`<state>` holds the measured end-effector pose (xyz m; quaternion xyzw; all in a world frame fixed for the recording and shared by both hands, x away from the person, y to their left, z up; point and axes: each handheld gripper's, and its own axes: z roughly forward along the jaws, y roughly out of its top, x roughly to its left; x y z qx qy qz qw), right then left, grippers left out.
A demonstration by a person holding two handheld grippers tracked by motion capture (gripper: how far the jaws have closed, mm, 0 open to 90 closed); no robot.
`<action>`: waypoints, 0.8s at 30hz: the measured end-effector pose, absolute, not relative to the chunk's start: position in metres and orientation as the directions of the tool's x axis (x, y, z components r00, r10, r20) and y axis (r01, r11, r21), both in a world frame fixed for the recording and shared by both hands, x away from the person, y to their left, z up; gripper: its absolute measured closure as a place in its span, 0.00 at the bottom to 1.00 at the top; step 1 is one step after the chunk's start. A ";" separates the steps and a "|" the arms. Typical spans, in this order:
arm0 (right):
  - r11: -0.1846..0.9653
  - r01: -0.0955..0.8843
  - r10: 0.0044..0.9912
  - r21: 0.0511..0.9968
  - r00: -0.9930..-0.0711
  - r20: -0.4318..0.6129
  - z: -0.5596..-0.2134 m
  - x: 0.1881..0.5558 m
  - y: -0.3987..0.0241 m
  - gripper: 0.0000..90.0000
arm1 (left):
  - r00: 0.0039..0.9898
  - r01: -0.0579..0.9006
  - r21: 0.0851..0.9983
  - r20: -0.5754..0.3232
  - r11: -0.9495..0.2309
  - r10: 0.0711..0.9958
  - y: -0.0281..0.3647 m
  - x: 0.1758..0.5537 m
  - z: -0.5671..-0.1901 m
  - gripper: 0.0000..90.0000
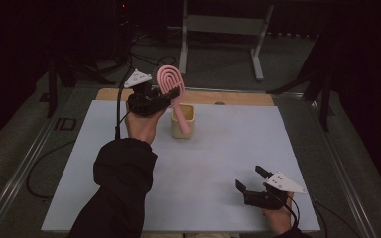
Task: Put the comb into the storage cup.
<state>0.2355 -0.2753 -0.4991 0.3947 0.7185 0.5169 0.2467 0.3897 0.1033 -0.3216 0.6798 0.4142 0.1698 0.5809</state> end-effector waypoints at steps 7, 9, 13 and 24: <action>0.155 0.313 0.823 0.937 -0.565 0.053 -0.499 0.236 -0.275 0.09 | 0.592 0.359 0.933 -0.247 0.023 0.767 0.102 0.393 -0.320 0.72; 0.156 0.313 0.822 0.937 -0.567 0.053 -0.499 0.236 -0.275 0.09 | 0.590 0.358 0.933 -0.246 0.023 0.769 0.101 0.395 -0.321 0.72; 0.157 0.312 0.821 0.937 -0.569 0.052 -0.499 0.236 -0.275 0.09 | 0.584 0.353 0.935 -0.247 0.031 0.773 0.101 0.398 -0.321 0.72; 0.151 0.311 0.825 0.938 -0.563 0.053 -0.498 0.235 -0.277 0.09 | 0.571 0.339 0.940 -0.233 0.032 0.787 0.096 0.404 -0.315 0.72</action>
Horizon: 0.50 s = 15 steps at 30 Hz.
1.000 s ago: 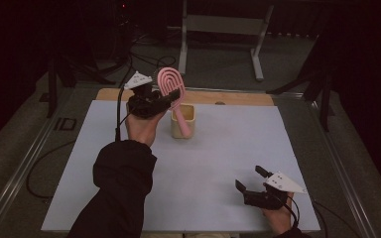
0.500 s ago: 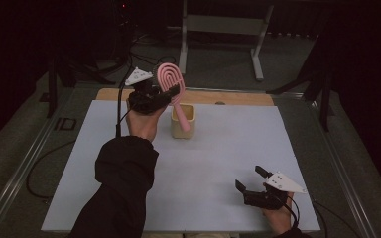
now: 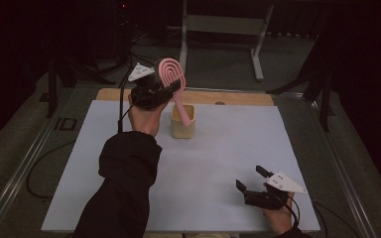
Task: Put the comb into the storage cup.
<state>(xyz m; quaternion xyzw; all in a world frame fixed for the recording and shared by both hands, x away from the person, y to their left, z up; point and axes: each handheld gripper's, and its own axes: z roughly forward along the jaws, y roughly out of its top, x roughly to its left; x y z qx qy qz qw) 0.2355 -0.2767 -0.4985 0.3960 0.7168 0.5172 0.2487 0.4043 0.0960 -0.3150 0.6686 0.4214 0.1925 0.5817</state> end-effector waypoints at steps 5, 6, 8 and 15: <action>0.152 0.314 0.826 0.937 -0.561 0.054 -0.498 0.235 -0.277 0.09 | 0.565 0.329 0.944 -0.227 0.035 0.793 0.095 0.407 -0.312 0.72; 0.152 0.313 0.826 0.938 -0.561 0.053 -0.498 0.235 -0.276 0.09 | 0.564 0.330 0.943 -0.226 0.034 0.794 0.095 0.408 -0.312 0.72; 0.151 0.313 0.826 0.938 -0.561 0.054 -0.498 0.235 -0.276 0.09 | 0.561 0.329 0.944 -0.223 0.032 0.797 0.094 0.409 -0.312 0.72; 0.152 0.313 0.825 0.938 -0.562 0.054 -0.498 0.235 -0.276 0.09 | 0.555 0.327 0.944 -0.223 0.036 0.802 0.092 0.414 -0.312 0.72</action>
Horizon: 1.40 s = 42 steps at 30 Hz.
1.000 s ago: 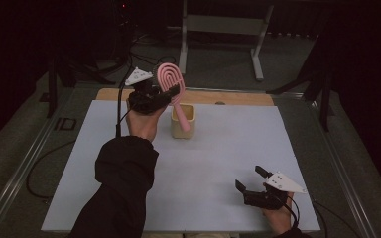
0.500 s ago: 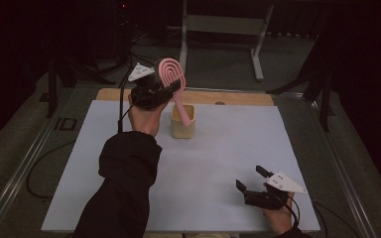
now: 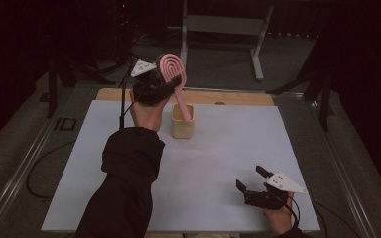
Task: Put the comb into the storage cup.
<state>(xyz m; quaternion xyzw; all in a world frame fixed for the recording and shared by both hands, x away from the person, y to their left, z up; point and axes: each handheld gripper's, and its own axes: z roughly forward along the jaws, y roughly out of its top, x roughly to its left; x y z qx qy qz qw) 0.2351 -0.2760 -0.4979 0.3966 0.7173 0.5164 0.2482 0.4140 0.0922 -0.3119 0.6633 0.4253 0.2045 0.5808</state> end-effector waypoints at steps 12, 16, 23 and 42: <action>0.157 0.310 0.827 0.938 -0.561 0.047 -0.497 0.235 -0.277 0.09 | 0.553 0.318 0.948 -0.201 0.018 0.808 0.081 0.423 -0.312 0.72; 0.155 0.309 0.827 0.938 -0.559 0.048 -0.497 0.235 -0.277 0.09 | 0.547 0.315 0.949 -0.193 0.013 0.815 0.080 0.425 -0.312 0.72; 0.156 0.307 0.835 0.939 -0.549 0.041 -0.496 0.234 -0.278 0.12 | 0.528 0.315 0.949 -0.195 0.023 0.826 0.081 0.429 -0.312 0.72; 0.136 0.320 0.842 0.938 -0.537 0.061 -0.492 0.233 -0.279 0.09 | 0.509 0.323 0.946 -0.196 0.025 0.838 0.075 0.437 -0.322 0.72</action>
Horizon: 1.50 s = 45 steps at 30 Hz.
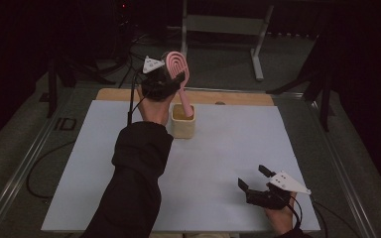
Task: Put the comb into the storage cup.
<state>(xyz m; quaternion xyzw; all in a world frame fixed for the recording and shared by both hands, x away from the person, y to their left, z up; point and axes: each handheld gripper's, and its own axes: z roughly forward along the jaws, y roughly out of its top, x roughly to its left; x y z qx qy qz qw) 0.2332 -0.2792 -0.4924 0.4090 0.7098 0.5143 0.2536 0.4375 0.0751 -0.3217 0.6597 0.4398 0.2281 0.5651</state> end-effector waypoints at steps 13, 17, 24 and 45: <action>0.130 0.321 0.830 0.938 -0.552 0.074 -0.493 0.233 -0.279 0.09 | 0.500 0.321 0.947 -0.187 0.020 0.846 0.070 0.440 -0.327 0.72; 0.128 0.319 0.833 0.939 -0.548 0.073 -0.493 0.233 -0.280 0.09 | 0.499 0.322 0.946 -0.190 0.022 0.846 0.069 0.441 -0.330 0.72; 0.125 0.317 0.835 0.940 -0.545 0.073 -0.493 0.233 -0.280 0.09 | 0.495 0.326 0.945 -0.178 0.009 0.851 0.065 0.443 -0.335 0.72; 0.127 0.320 0.837 0.939 -0.543 0.072 -0.493 0.233 -0.280 0.10 | 0.474 0.335 0.942 -0.173 0.005 0.864 0.063 0.448 -0.345 0.72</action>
